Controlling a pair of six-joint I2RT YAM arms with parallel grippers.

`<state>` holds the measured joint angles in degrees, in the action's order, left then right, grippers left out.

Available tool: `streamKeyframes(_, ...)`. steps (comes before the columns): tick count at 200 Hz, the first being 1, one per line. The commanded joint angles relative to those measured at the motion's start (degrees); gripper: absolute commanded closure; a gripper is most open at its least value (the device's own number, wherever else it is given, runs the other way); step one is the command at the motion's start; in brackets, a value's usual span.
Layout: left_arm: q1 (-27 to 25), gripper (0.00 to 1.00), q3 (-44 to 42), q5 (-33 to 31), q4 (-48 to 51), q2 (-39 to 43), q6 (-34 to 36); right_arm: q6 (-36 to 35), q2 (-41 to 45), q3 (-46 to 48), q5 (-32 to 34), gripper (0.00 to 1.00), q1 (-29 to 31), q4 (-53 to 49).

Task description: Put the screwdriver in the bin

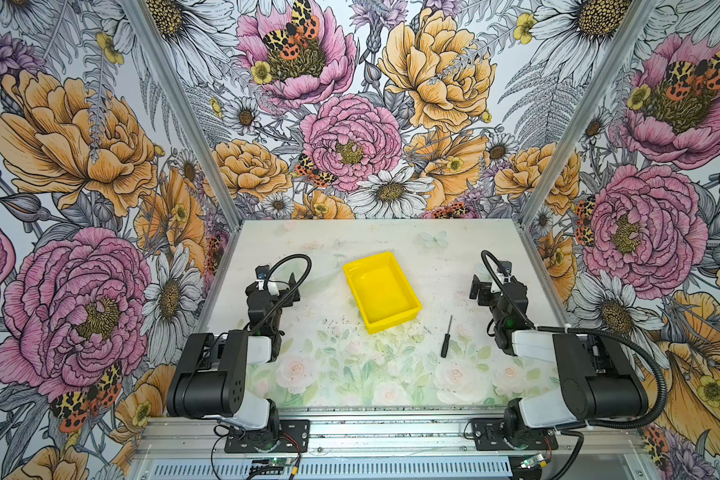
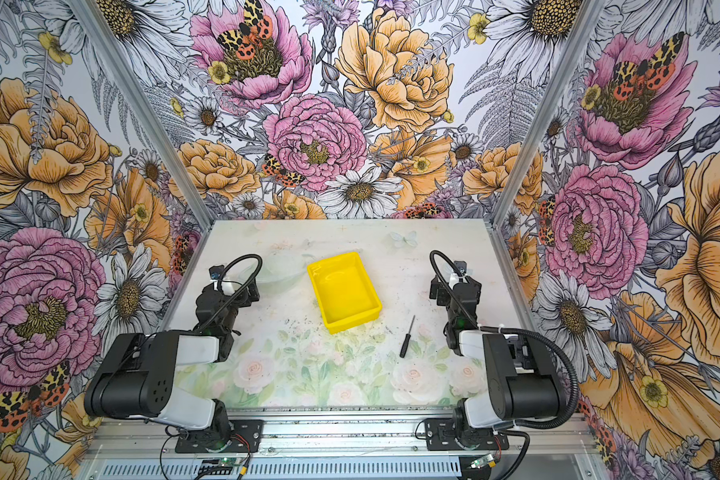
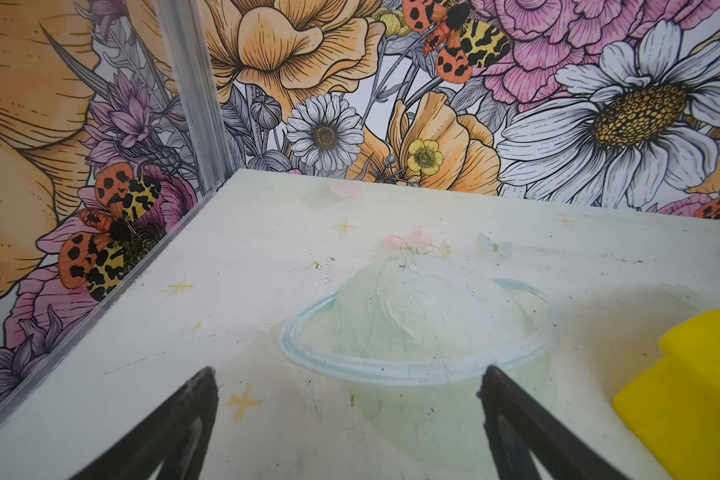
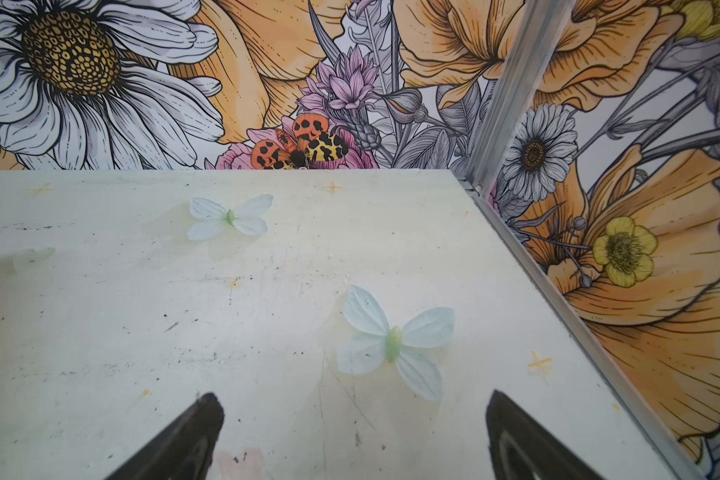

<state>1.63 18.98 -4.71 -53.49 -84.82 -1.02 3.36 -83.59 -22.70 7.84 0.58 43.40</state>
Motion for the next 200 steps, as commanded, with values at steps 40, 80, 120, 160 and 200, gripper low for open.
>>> streamKeyframes(40,0.3,0.01,-2.2,-6.4,1.5,7.2,-3.0,0.2,6.9,-3.9,1.1,0.01,2.0,-13.2)
streamKeyframes(80,-0.1,0.01,4.2,-6.8,18.3,8.9,-3.8,1.8,12.8,-10.5,4.9,0.01,4.3,-35.5)
streamKeyframes(120,-0.1,0.01,9.5,-8.2,32.0,9.9,-4.6,9.2,21.0,-12.0,10.5,0.01,6.7,-46.8)
streamKeyframes(160,-0.2,0.01,16.1,-2.8,45.3,12.0,-8.1,22.8,23.0,-18.8,12.0,0.01,6.8,-65.9)
streamKeyframes(200,-0.2,0.01,21.0,0.1,57.6,14.3,-13.9,33.1,19.3,-23.6,0.9,0.0,8.1,-77.6)
